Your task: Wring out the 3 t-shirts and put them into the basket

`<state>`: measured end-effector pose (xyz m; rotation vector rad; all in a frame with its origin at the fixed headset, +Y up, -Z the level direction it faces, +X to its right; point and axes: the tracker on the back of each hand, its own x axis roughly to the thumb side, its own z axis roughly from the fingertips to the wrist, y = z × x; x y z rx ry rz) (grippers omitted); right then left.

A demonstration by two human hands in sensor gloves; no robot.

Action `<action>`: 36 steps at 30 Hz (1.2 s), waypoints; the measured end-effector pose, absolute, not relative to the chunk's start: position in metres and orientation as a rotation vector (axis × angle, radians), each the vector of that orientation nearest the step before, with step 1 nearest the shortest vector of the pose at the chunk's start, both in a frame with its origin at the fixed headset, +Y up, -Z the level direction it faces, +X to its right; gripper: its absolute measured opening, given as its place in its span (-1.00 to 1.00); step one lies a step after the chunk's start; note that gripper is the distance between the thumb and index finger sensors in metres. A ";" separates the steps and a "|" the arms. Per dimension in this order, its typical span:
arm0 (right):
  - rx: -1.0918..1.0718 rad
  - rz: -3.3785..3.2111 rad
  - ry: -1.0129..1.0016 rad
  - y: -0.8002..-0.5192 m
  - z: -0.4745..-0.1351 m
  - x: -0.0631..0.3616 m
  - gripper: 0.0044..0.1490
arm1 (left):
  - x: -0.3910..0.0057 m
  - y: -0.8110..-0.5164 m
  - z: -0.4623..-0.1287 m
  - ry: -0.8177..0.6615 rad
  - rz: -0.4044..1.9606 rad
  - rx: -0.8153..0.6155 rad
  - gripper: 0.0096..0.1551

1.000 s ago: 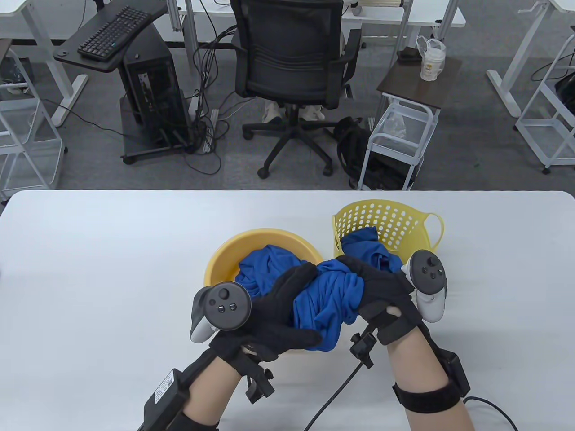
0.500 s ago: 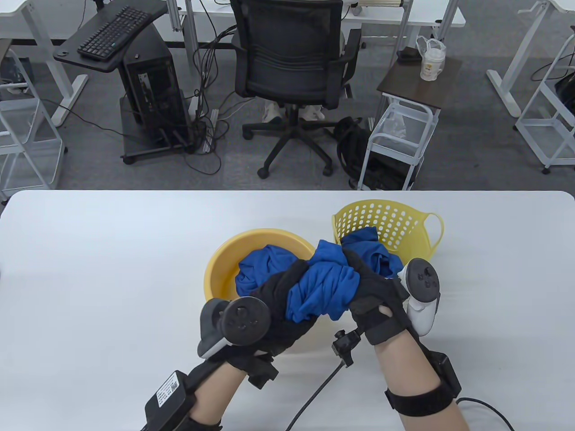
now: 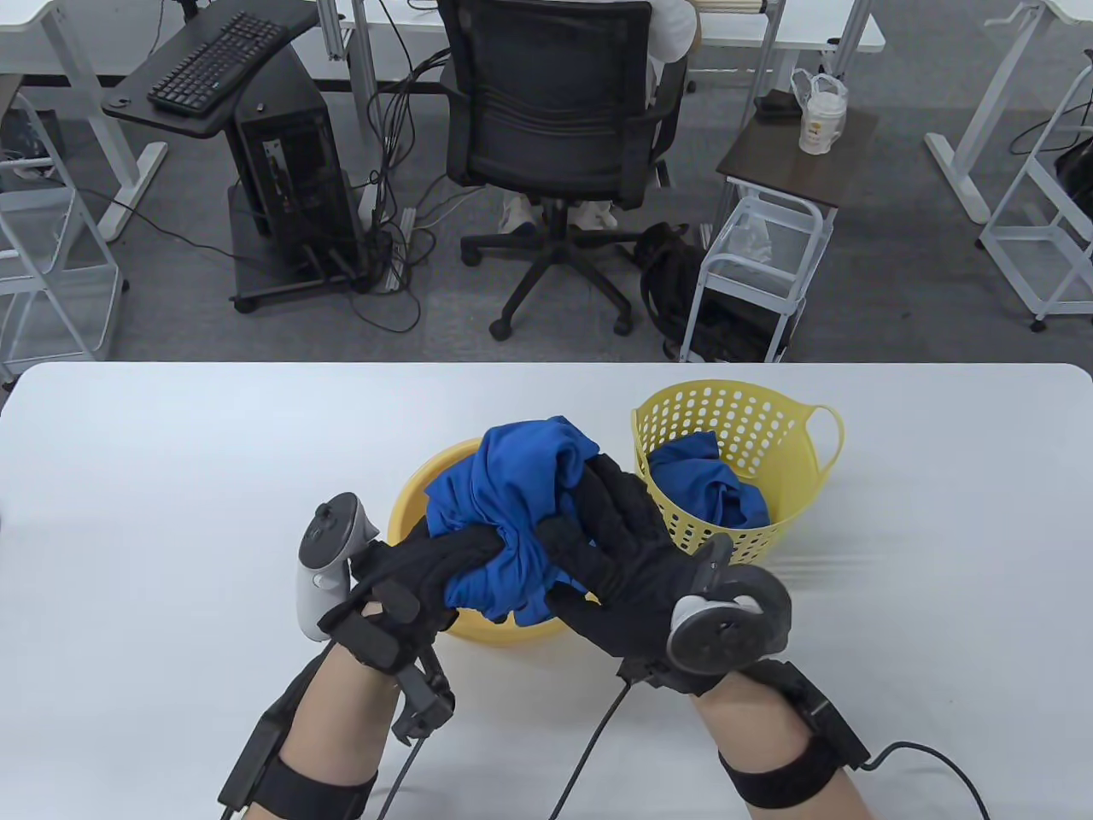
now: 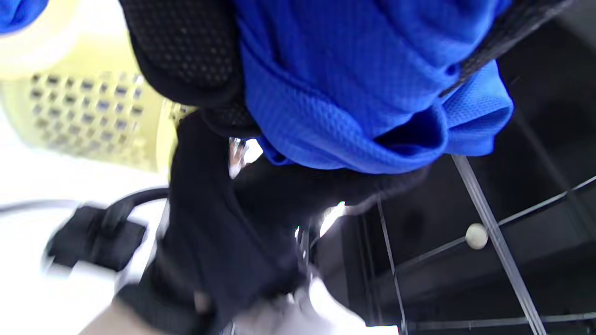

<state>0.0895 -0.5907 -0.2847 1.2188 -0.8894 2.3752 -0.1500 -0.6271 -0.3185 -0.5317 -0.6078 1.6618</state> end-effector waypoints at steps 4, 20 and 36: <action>1.174 2.427 -1.253 -0.591 -0.279 0.092 0.55 | -0.140 -0.628 -0.320 -0.631 1.386 -0.545 -0.10; 1.477 2.418 -1.364 -0.607 -0.271 0.070 0.41 | -0.139 -0.610 -0.313 -0.575 0.886 -0.467 -0.14; 1.263 2.310 -0.940 -0.607 -0.304 0.096 0.25 | -0.132 -0.612 -0.313 -0.649 0.970 -0.347 -0.09</action>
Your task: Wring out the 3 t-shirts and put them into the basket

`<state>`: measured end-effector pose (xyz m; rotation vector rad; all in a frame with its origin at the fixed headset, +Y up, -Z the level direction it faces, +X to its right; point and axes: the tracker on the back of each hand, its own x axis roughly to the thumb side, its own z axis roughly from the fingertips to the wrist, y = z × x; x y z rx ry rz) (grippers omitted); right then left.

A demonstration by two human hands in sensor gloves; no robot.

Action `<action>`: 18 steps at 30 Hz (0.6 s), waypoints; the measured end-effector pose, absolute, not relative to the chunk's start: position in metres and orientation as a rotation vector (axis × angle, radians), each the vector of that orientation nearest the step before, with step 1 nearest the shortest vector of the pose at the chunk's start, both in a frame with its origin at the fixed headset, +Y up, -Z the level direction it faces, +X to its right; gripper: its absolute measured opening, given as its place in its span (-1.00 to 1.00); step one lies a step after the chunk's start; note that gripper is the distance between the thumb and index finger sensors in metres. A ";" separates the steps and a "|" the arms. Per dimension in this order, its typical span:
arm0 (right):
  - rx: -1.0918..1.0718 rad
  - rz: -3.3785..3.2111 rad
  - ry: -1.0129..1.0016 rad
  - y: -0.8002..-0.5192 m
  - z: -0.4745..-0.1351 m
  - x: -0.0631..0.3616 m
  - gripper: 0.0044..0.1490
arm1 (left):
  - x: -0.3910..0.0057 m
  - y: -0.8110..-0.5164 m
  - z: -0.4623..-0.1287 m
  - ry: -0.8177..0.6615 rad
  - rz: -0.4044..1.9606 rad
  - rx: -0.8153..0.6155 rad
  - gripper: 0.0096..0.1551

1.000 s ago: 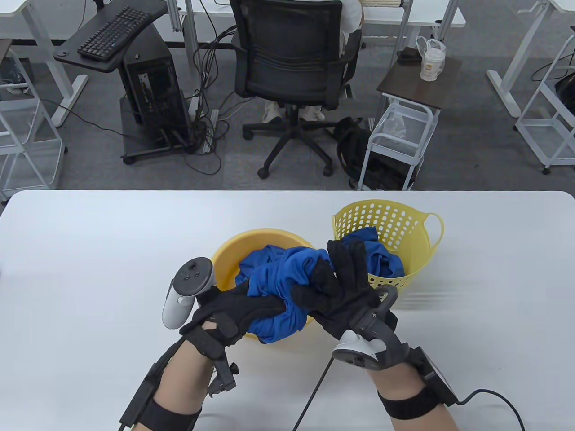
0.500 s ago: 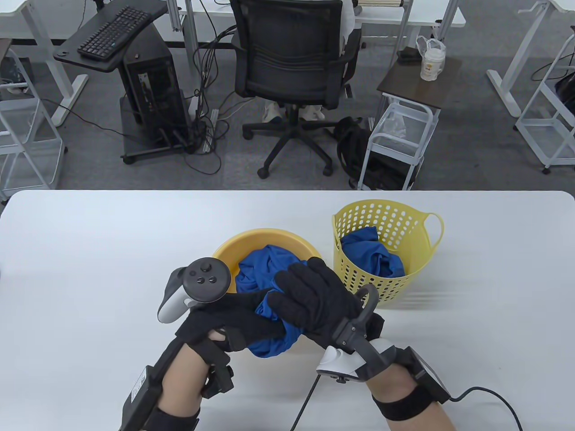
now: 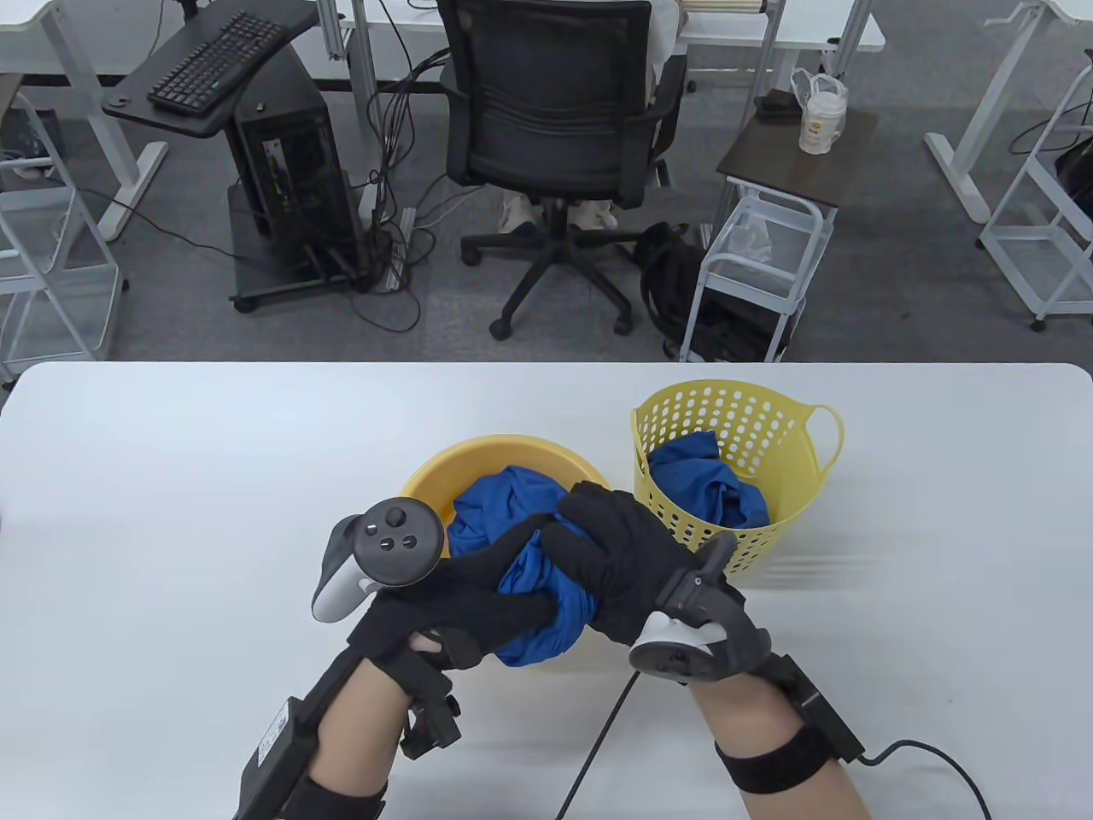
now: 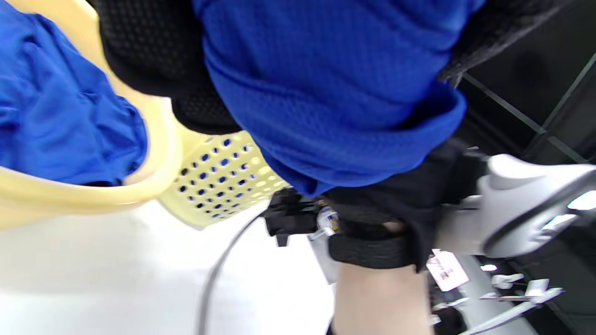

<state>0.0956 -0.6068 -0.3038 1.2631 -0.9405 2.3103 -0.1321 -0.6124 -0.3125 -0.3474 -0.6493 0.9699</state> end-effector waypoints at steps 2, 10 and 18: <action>1.239 2.182 -0.767 -0.609 -0.311 0.101 0.31 | -0.131 -0.613 -0.313 -0.686 1.028 -0.373 -0.13; 1.086 1.887 -0.473 -0.616 -0.320 0.094 0.24 | -0.144 -0.613 -0.316 -0.733 1.128 -0.446 -0.04; 0.879 2.333 -0.694 -0.608 -0.311 0.097 0.21 | -0.132 -0.610 -0.307 -0.550 0.916 -0.199 0.13</action>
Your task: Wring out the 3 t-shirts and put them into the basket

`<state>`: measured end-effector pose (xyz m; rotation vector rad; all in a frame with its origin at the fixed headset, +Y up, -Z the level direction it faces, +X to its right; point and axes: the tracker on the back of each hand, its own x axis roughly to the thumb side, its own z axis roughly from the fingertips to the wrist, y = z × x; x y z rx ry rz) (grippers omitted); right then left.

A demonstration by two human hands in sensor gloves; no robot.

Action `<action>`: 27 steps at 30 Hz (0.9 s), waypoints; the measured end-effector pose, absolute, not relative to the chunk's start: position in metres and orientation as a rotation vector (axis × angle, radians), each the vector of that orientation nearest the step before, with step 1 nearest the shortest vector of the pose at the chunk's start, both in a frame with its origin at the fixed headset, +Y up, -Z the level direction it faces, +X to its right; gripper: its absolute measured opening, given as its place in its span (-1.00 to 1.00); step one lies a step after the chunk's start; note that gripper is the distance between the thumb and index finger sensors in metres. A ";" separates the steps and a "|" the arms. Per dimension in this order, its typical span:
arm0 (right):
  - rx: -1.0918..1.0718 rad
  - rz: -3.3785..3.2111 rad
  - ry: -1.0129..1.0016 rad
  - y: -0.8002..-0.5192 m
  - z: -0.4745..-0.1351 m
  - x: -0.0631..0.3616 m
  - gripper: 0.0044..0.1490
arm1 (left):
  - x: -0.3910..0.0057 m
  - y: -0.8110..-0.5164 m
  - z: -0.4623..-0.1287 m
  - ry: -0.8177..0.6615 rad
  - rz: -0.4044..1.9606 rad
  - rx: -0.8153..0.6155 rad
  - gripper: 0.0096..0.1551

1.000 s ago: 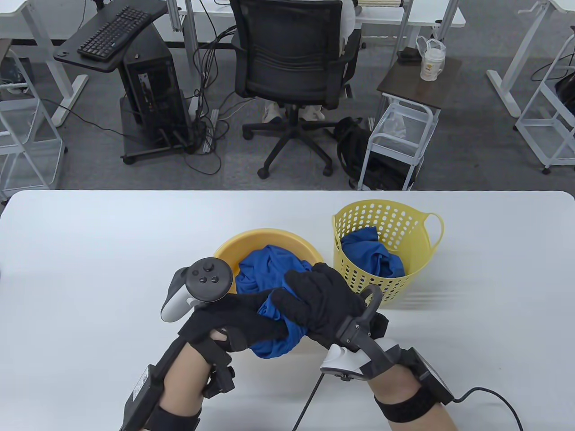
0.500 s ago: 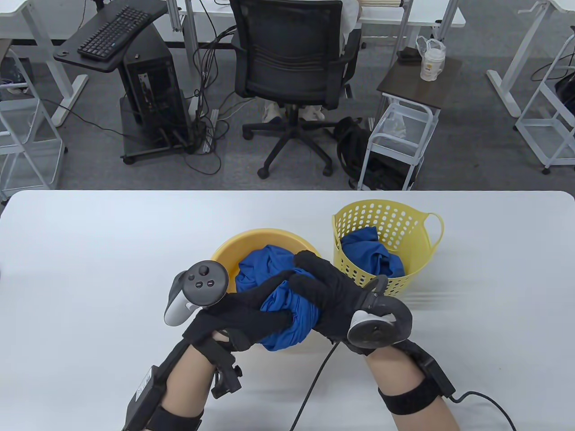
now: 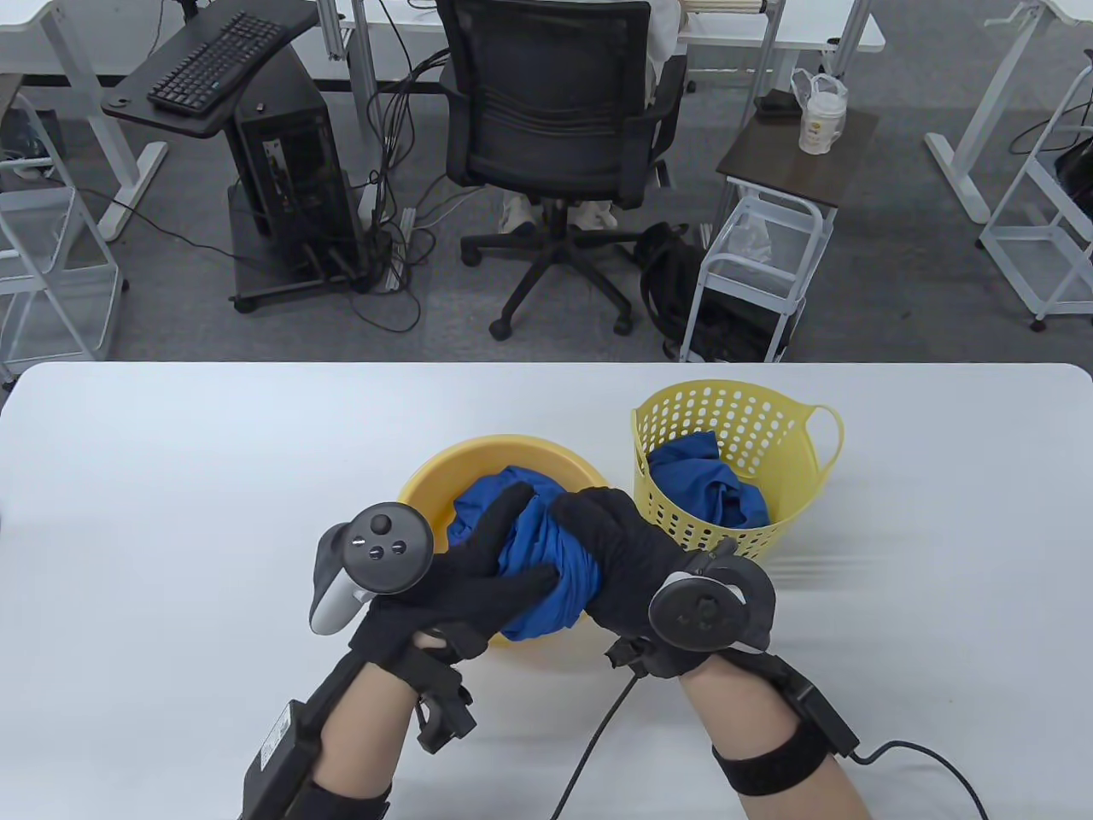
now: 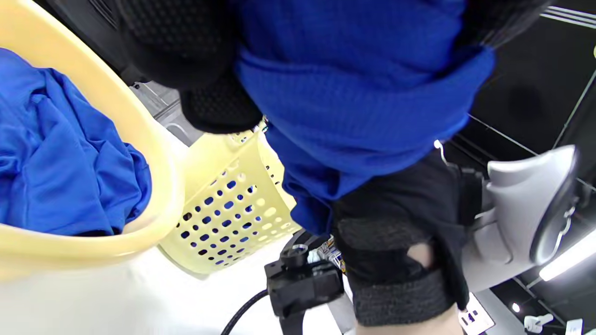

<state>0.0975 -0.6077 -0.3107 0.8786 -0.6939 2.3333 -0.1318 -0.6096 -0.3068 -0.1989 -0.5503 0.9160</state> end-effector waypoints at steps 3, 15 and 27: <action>0.776 2.397 -0.816 -0.603 -0.304 0.098 0.18 | -0.119 -0.608 -0.300 -0.563 0.872 -0.136 0.41; 0.766 2.537 -0.680 -0.617 -0.320 0.093 0.22 | -0.102 -0.624 -0.306 -0.450 0.488 0.112 0.43; 0.814 2.348 -0.549 -0.623 -0.332 0.104 0.19 | -0.100 -0.625 -0.306 -0.469 0.432 0.153 0.45</action>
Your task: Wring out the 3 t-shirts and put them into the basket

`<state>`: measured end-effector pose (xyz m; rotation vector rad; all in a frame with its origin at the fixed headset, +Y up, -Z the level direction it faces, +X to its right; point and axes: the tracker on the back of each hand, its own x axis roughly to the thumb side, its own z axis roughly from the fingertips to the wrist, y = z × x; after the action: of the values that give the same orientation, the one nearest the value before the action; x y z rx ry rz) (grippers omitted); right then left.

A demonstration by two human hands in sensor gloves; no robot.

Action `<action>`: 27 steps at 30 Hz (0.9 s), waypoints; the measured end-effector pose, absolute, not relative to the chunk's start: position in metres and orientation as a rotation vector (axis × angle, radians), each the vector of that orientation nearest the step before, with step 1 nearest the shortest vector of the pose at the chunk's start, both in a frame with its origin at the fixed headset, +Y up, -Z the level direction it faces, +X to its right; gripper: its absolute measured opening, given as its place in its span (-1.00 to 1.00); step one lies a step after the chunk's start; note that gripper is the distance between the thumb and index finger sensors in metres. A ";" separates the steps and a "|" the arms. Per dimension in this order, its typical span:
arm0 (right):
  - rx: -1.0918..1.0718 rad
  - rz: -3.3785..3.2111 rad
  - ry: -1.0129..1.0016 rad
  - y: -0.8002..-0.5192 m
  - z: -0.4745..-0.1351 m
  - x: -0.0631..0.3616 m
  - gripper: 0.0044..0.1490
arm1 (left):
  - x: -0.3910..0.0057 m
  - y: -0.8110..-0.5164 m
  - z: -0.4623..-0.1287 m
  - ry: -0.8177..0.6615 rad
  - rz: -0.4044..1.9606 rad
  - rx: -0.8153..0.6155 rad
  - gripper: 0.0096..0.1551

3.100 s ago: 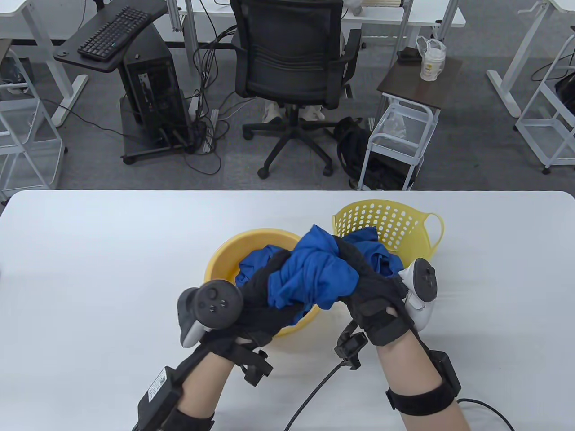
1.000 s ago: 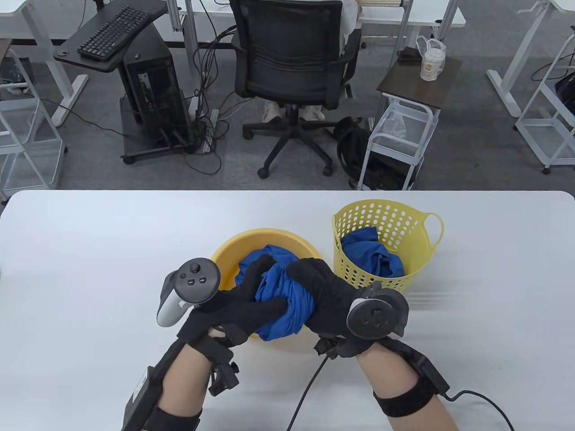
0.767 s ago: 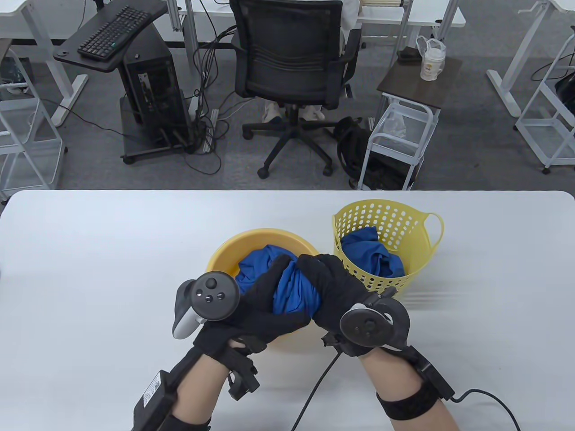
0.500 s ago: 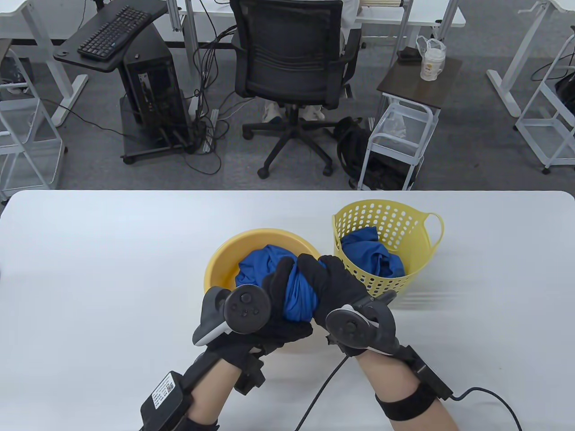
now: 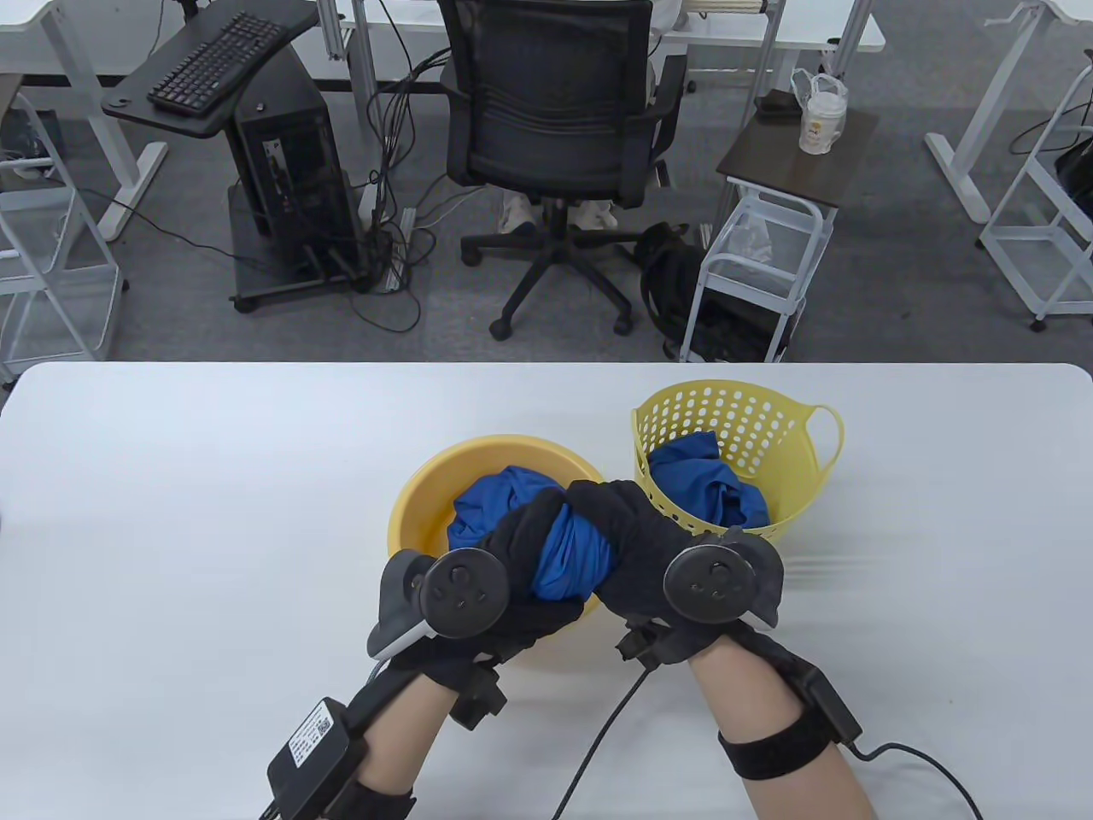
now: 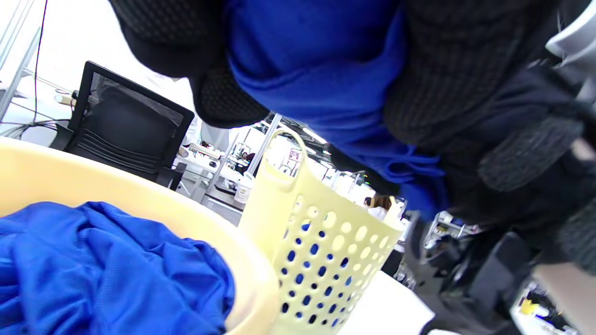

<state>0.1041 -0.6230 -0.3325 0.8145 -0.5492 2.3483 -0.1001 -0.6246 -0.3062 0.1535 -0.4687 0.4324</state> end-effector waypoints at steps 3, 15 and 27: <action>0.800 2.401 -0.475 -0.620 -0.331 0.099 0.21 | -0.100 -0.623 -0.305 -0.443 0.329 0.195 0.47; 0.762 2.346 -0.394 -0.603 -0.319 0.104 0.20 | -0.097 -0.618 -0.292 -0.414 0.244 0.469 0.36; 0.578 2.206 -0.265 -0.615 -0.327 0.101 0.17 | -0.091 -0.620 -0.287 -0.352 0.155 0.545 0.32</action>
<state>0.1008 -0.6148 -0.3265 0.5778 -0.2652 2.2055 -0.0915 -0.6201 -0.2867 0.5451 -0.3516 0.1548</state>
